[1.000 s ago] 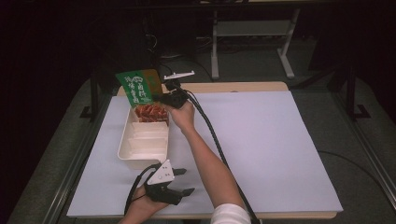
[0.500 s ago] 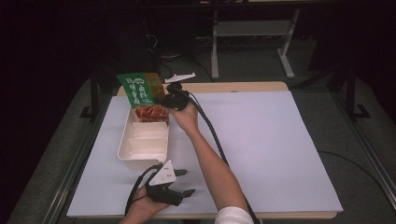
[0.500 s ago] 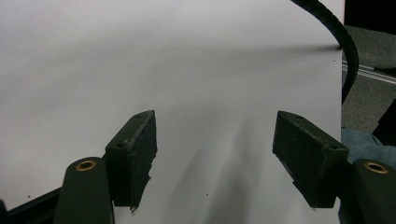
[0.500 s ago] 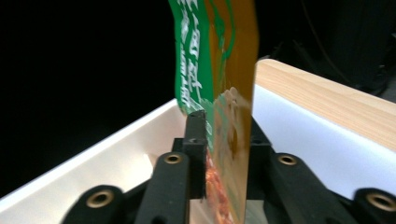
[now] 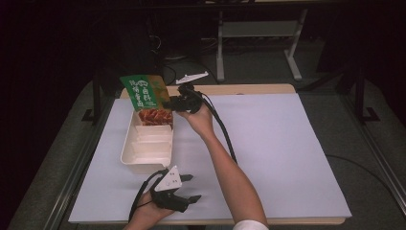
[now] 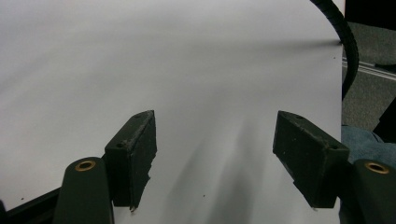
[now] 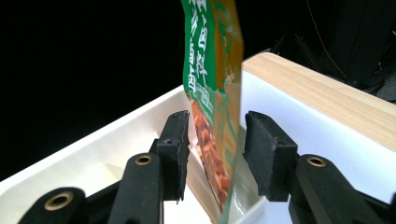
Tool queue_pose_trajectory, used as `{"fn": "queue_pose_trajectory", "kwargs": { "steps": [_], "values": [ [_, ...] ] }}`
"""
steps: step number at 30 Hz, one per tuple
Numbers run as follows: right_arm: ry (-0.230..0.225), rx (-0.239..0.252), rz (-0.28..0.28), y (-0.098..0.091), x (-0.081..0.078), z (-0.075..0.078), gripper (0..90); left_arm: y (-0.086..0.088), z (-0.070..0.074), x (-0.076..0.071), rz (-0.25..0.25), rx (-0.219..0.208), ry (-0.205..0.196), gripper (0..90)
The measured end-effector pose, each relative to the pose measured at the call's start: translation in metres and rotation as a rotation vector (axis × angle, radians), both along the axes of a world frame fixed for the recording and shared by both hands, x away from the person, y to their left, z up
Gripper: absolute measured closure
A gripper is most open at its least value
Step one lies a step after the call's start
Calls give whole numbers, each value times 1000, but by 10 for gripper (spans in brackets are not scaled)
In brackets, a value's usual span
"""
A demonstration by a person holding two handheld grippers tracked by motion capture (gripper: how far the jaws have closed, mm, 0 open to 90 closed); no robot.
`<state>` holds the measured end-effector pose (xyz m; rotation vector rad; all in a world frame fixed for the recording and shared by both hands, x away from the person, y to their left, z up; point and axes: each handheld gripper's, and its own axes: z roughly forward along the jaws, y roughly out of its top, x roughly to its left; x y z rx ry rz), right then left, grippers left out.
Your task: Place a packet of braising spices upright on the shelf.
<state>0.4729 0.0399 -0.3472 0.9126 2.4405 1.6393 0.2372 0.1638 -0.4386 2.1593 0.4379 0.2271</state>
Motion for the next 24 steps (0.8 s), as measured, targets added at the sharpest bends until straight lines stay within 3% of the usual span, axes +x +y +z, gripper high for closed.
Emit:
{"fn": "queue_pose_trajectory", "kwargs": {
  "steps": [11, 15, 24],
  "values": [
    [2, -21, -12, -40, -16, 11, 527, 0, 0, 1, 6, 5, 2, 294],
    [-1, -33, -16, -59, -25, 12, 489, -1, -1, 1, 2, 9, 0, 294],
    [22, -54, -9, -81, -40, 8, 442, 0, 0, 2, 8, 3, 5, 292]
  ]
}}
